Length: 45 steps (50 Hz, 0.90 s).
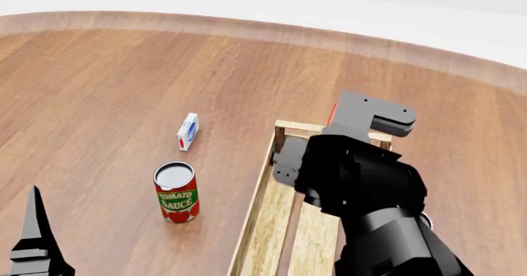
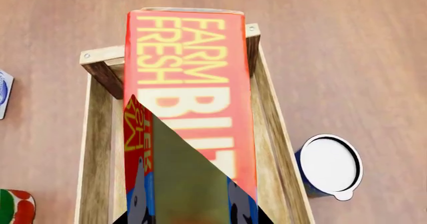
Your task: Pick up the butter and put it in the tray.
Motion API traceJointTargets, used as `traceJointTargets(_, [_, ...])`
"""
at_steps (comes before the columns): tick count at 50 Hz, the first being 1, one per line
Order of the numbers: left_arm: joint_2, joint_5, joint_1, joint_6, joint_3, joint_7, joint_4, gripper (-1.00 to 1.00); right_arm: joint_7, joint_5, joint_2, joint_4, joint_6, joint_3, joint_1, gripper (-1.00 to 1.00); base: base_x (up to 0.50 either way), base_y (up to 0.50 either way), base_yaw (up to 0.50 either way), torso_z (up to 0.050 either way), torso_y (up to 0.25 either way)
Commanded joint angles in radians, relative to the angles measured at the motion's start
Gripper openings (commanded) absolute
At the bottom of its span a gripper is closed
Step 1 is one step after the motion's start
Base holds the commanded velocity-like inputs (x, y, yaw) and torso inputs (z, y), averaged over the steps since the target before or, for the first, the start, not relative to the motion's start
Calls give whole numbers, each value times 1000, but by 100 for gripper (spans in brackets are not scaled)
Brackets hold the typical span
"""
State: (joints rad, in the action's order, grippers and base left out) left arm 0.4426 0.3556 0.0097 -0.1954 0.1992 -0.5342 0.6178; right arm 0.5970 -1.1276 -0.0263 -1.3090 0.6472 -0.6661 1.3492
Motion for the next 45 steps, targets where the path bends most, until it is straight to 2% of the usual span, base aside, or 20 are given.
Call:
traceJointTargets(1, [-23, 8, -1, 11, -21, 44, -10, 100, -47, 98, 26, 1, 0, 40, 5, -100, 0, 0, 0, 0, 0])
traceJointTargets(22, [-20, 11, -3, 12, -19, 39, -15, 100, -47, 54, 26, 1, 17, -18, -37, -100, 0, 0, 0, 0, 0])
traceJointTargets(38, [-18, 10, -5, 9, -15, 34, -13, 100, -67, -142, 26, 2, -13, -234, -49, -100, 0, 0, 0, 0, 1])
traceJointTargets(45, [-18, 8, -4, 17, -12, 36, -20, 100, -77, -174, 26, 1, -25, -270, -57, -100, 0, 0, 0, 1, 0])
